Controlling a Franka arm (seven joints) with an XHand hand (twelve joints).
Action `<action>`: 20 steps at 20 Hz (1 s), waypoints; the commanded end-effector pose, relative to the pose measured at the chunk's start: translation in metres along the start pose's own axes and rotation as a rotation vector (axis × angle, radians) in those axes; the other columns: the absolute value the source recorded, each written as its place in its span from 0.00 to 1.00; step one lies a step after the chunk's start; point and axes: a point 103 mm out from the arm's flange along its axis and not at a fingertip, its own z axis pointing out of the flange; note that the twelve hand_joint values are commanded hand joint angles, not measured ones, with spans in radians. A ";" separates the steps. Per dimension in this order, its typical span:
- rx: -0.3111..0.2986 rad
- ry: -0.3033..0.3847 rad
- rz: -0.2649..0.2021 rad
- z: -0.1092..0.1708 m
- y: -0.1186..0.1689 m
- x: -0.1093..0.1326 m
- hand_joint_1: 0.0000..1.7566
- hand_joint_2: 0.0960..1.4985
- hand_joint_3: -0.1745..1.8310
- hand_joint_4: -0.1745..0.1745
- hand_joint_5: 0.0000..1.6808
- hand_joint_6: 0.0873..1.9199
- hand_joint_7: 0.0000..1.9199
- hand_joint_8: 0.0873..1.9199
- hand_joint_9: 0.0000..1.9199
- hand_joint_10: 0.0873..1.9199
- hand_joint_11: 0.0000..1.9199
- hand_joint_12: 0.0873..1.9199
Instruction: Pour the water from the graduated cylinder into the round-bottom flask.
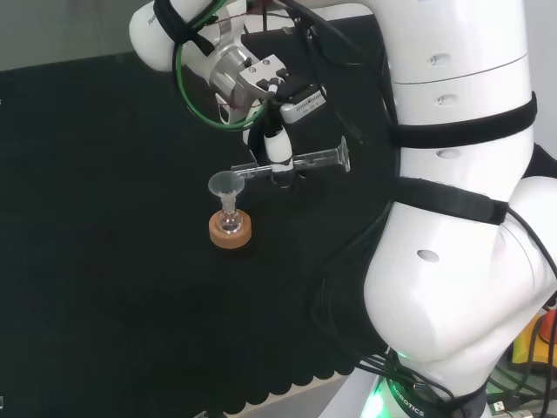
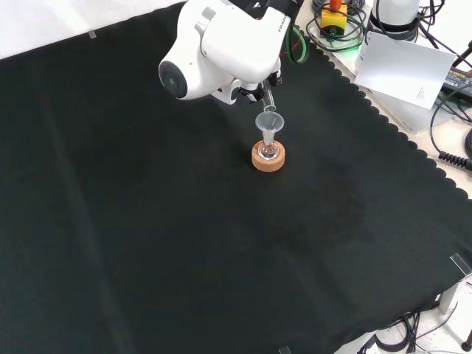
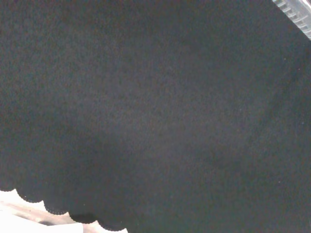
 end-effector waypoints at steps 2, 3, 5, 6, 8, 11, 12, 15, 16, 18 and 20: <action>-0.006 0.002 -0.011 0.001 -0.003 -0.003 0.66 0.73 0.09 0.00 0.57 0.52 0.66 0.13 0.75 0.00 0.67 0.34; -0.015 0.003 -0.015 0.001 -0.003 -0.002 0.66 0.73 0.09 0.00 0.57 0.52 0.66 0.13 0.75 0.00 0.67 0.34; -0.041 0.016 -0.035 0.001 -0.004 -0.001 0.66 0.73 0.09 0.00 0.57 0.52 0.66 0.13 0.75 0.00 0.67 0.34; -0.052 0.032 -0.052 0.001 -0.005 -0.001 0.66 0.73 0.09 0.00 0.57 0.52 0.66 0.13 0.75 0.00 0.67 0.34; -0.075 0.068 -0.091 0.004 -0.006 -0.002 0.66 0.73 0.09 0.00 0.57 0.52 0.66 0.13 0.75 0.00 0.67 0.34; -0.131 0.110 -0.147 0.008 -0.008 -0.005 0.66 0.73 0.09 0.00 0.57 0.52 0.66 0.13 0.75 0.00 0.67 0.34; -0.156 0.122 -0.162 0.009 -0.009 -0.007 0.68 0.73 0.09 0.00 0.58 0.51 0.61 0.25 0.75 0.00 0.67 0.34; -0.229 0.158 -0.208 0.014 -0.012 -0.013 0.69 0.73 0.09 0.00 0.57 0.52 0.55 0.40 0.75 0.00 0.66 0.34; -0.255 0.172 -0.224 0.016 -0.012 -0.016 0.70 0.73 0.09 0.00 0.57 0.52 0.54 0.43 0.75 0.00 0.66 0.34; -0.293 0.210 -0.270 0.019 -0.012 -0.021 0.69 0.73 0.09 0.00 0.57 0.52 0.54 0.42 0.75 0.00 0.66 0.34; -0.319 0.268 -0.333 0.022 -0.011 -0.026 0.66 0.73 0.09 0.00 0.57 0.53 0.59 0.29 0.74 0.00 0.66 0.34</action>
